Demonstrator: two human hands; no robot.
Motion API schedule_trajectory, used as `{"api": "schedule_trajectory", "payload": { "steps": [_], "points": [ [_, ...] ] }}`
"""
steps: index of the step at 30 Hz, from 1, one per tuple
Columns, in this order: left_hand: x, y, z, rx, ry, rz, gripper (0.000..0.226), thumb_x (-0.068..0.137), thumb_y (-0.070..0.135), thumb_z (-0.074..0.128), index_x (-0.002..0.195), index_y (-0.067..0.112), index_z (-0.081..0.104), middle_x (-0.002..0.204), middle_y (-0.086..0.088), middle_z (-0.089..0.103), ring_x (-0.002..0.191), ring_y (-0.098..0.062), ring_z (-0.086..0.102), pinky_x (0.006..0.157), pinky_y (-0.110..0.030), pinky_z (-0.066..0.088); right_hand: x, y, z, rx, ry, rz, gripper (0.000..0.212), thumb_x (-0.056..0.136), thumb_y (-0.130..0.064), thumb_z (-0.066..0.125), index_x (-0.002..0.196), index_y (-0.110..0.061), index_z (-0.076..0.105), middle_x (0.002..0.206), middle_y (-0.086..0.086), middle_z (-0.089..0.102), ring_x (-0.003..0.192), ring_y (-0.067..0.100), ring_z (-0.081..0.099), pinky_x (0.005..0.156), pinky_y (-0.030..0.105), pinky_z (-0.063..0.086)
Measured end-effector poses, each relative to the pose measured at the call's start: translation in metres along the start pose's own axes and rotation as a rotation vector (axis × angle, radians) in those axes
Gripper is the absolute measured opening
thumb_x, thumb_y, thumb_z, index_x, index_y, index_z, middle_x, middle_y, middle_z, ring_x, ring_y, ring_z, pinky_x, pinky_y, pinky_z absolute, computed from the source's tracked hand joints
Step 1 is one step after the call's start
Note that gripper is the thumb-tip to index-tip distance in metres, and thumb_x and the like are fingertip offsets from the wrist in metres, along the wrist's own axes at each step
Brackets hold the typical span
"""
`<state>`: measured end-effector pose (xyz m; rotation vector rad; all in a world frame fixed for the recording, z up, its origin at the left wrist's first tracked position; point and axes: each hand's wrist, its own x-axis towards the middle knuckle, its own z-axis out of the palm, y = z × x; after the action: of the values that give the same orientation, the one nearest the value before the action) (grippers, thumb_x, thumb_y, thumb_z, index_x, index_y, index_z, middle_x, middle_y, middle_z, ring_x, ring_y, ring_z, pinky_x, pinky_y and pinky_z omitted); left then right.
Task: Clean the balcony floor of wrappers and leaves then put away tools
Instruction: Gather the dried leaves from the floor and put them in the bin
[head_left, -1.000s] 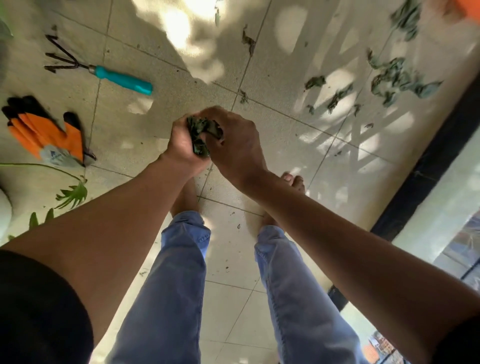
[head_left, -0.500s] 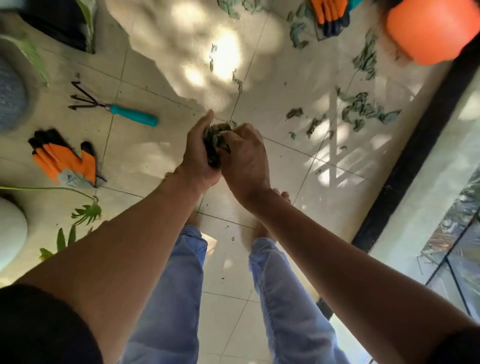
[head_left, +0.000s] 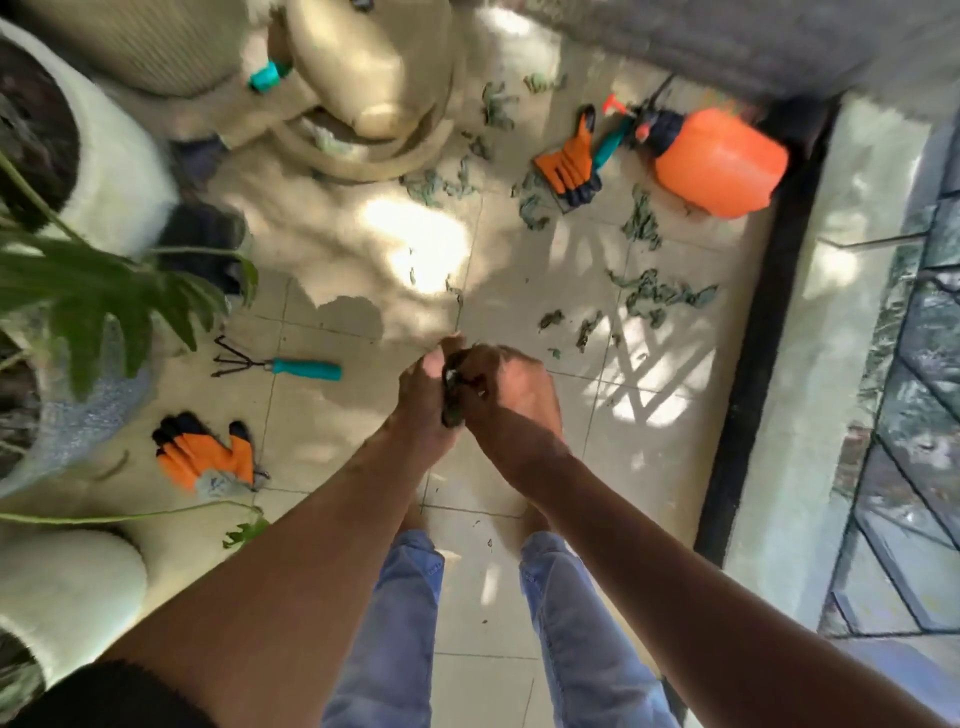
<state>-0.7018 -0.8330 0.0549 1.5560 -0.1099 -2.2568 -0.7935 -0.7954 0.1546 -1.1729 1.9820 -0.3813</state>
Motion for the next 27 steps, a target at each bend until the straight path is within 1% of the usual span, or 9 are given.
{"api": "schedule_trajectory", "payload": {
  "steps": [1,3,6,10,13,15,20,24,27],
  "points": [
    [-0.007,0.003,0.007,0.027,-0.018,-0.004,0.019,0.084,0.034,0.07,0.08,0.017,0.062,0.074,-0.005,0.062,0.074,-0.021,0.064,0.07,-0.032,0.053,0.0,0.001,-0.003,-0.066,0.017,0.046,0.015,0.09,-0.023,0.06,0.079,-0.029,0.069,0.085,-0.01,0.061,0.074,0.011,0.061,0.06,0.027,0.049],
    [-0.016,0.008,0.019,0.083,-0.028,-0.03,0.025,0.083,0.038,0.075,0.082,0.017,0.062,0.076,-0.007,0.06,0.076,-0.022,0.064,0.075,-0.033,0.053,0.0,0.0,-0.009,-0.213,0.032,0.097,0.016,0.09,-0.035,0.058,0.088,-0.029,0.072,0.098,-0.005,0.054,0.084,0.016,0.057,0.063,0.029,0.051],
    [-0.019,0.017,0.035,0.096,0.009,-0.105,0.028,0.08,0.04,0.08,0.088,0.018,0.065,0.084,-0.01,0.06,0.082,-0.025,0.064,0.082,-0.039,0.053,0.0,-0.001,-0.027,-0.173,0.034,0.078,0.016,0.089,-0.035,0.062,0.096,-0.028,0.074,0.102,-0.002,0.055,0.088,0.017,0.058,0.07,0.033,0.056],
    [-0.003,0.012,0.051,0.068,0.058,-0.203,0.015,0.095,0.031,0.069,0.086,0.019,0.068,0.073,-0.003,0.064,0.065,-0.017,0.063,0.057,-0.026,0.052,0.006,0.034,-0.051,0.071,0.091,0.116,0.015,0.088,-0.035,0.063,0.095,-0.027,0.074,0.101,-0.005,0.067,0.085,0.013,0.067,0.076,0.036,0.059],
    [0.012,0.007,0.064,0.096,0.072,-0.259,0.016,0.094,0.029,0.071,0.087,0.02,0.059,0.065,0.0,0.054,0.056,-0.01,0.052,0.039,-0.014,0.041,0.024,0.098,-0.058,0.085,0.168,0.16,0.018,0.084,-0.032,0.063,0.099,-0.027,0.072,0.094,-0.008,0.072,0.08,0.012,0.069,0.075,0.037,0.059],
    [0.028,-0.004,0.069,0.101,0.099,-0.263,0.017,0.094,0.029,0.071,0.088,0.02,0.057,0.066,-0.001,0.054,0.055,-0.009,0.053,0.038,-0.014,0.041,0.043,0.151,-0.06,0.017,0.177,0.211,0.024,0.084,-0.023,0.067,0.108,-0.024,0.071,0.101,-0.004,0.072,0.085,0.019,0.069,0.079,0.035,0.057],
    [0.072,-0.054,0.089,0.018,0.082,-0.325,0.022,0.094,0.032,0.07,0.079,0.02,0.058,0.067,0.001,0.055,0.052,-0.008,0.058,0.039,-0.015,0.045,0.089,0.278,-0.076,-0.264,0.017,0.34,0.044,0.092,-0.024,0.064,0.135,-0.022,0.057,0.13,0.009,0.062,0.122,0.032,0.057,0.097,0.04,0.049],
    [0.12,-0.088,0.117,0.021,0.111,-0.319,0.02,0.092,0.03,0.071,0.081,0.02,0.058,0.069,0.002,0.056,0.056,-0.009,0.058,0.04,-0.015,0.045,0.129,0.36,-0.087,-0.251,0.075,0.433,0.052,0.09,-0.024,0.064,0.141,-0.017,0.052,0.136,0.014,0.056,0.127,0.035,0.051,0.102,0.039,0.042],
    [0.159,-0.105,0.139,0.047,0.096,-0.326,0.016,0.091,0.03,0.072,0.084,0.022,0.059,0.068,0.003,0.058,0.057,-0.009,0.058,0.041,-0.016,0.045,0.162,0.408,-0.093,-0.244,0.092,0.517,0.074,0.09,-0.037,0.067,0.155,-0.022,0.034,0.156,0.016,0.035,0.14,0.038,0.035,0.111,0.04,0.037]
  ]
}}
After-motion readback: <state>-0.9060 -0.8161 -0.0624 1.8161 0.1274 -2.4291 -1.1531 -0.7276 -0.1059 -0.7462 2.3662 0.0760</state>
